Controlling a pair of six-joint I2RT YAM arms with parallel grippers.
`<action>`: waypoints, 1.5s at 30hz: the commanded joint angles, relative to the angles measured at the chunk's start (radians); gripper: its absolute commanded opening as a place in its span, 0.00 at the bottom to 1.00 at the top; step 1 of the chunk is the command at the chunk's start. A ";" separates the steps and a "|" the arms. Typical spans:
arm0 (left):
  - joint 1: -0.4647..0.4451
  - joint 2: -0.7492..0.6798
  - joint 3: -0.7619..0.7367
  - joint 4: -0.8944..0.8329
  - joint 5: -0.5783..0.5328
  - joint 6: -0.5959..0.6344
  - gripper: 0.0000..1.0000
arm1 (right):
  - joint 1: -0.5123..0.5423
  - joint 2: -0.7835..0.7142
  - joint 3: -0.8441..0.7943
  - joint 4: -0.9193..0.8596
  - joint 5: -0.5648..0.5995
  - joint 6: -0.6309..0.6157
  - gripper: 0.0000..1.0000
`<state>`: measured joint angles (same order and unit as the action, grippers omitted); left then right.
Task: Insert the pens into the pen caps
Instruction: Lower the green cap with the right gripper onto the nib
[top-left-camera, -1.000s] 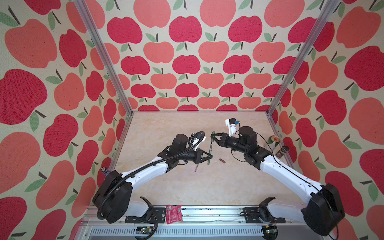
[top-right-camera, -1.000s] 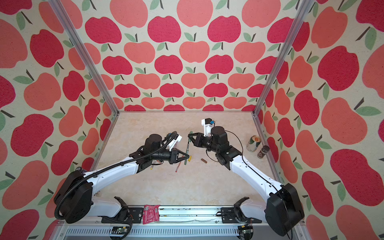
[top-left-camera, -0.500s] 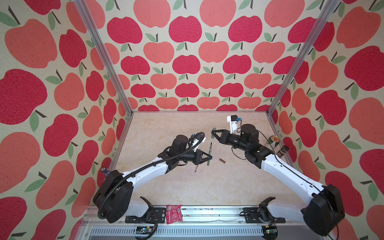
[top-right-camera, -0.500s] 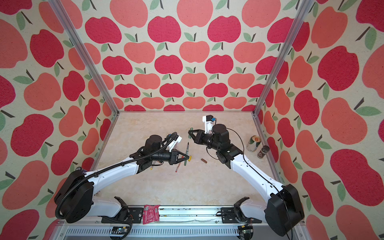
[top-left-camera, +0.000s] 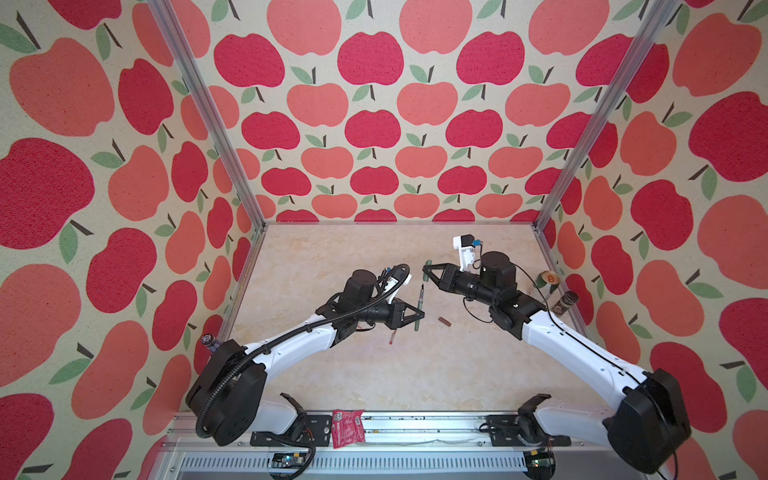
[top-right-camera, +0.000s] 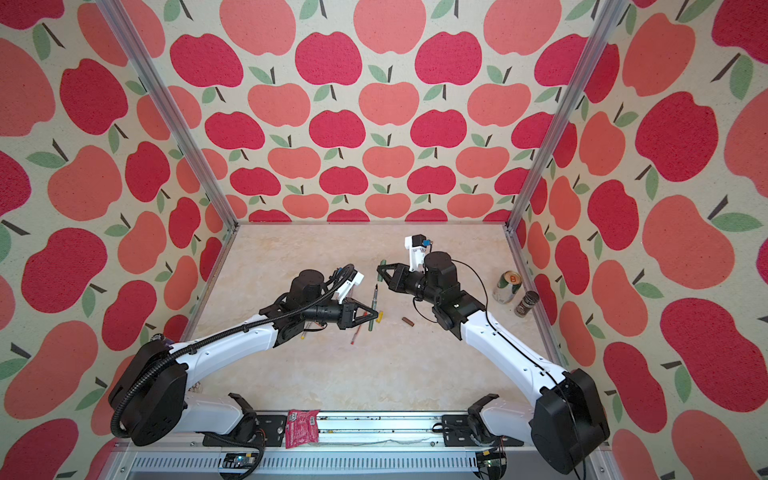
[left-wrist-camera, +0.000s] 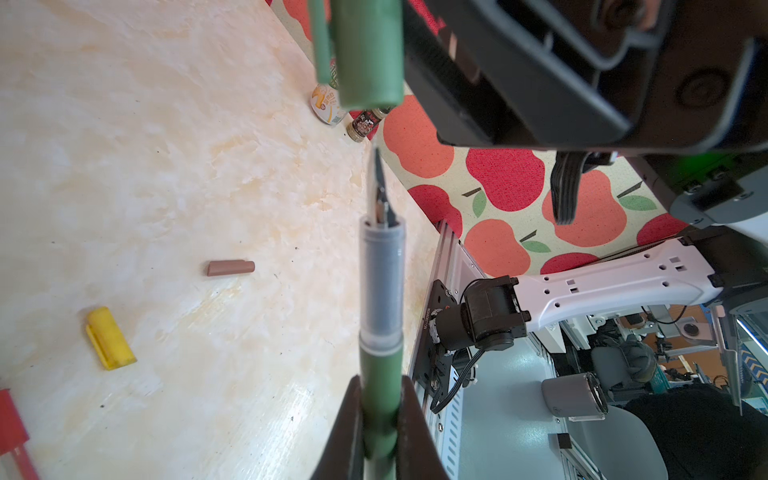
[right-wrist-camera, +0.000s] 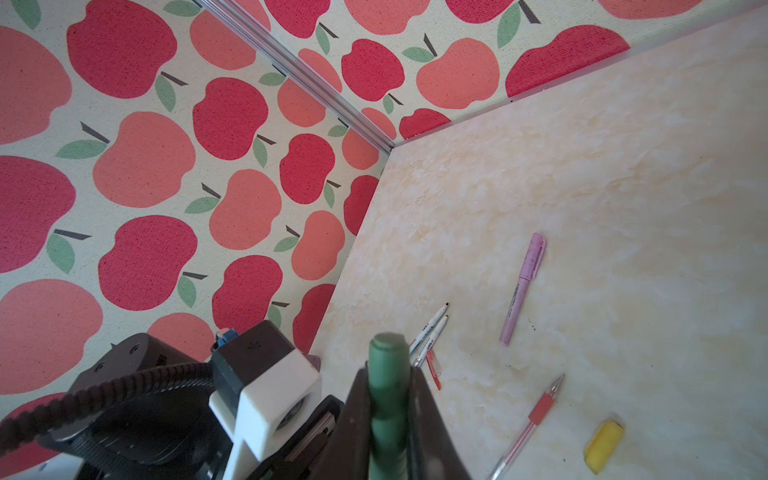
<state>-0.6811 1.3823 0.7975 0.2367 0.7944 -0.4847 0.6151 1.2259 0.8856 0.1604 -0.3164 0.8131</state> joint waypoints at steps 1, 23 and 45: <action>0.001 0.018 0.009 0.019 0.014 -0.008 0.06 | 0.011 -0.026 -0.011 -0.002 -0.014 0.006 0.00; 0.002 0.002 -0.004 0.024 0.010 -0.007 0.06 | 0.038 -0.023 -0.024 -0.001 0.008 0.000 0.00; 0.007 -0.008 -0.010 0.024 0.014 -0.006 0.06 | 0.028 0.016 0.030 -0.029 0.005 -0.037 0.00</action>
<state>-0.6807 1.3876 0.7971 0.2367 0.7944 -0.5034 0.6468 1.2335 0.9184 0.1387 -0.3153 0.7925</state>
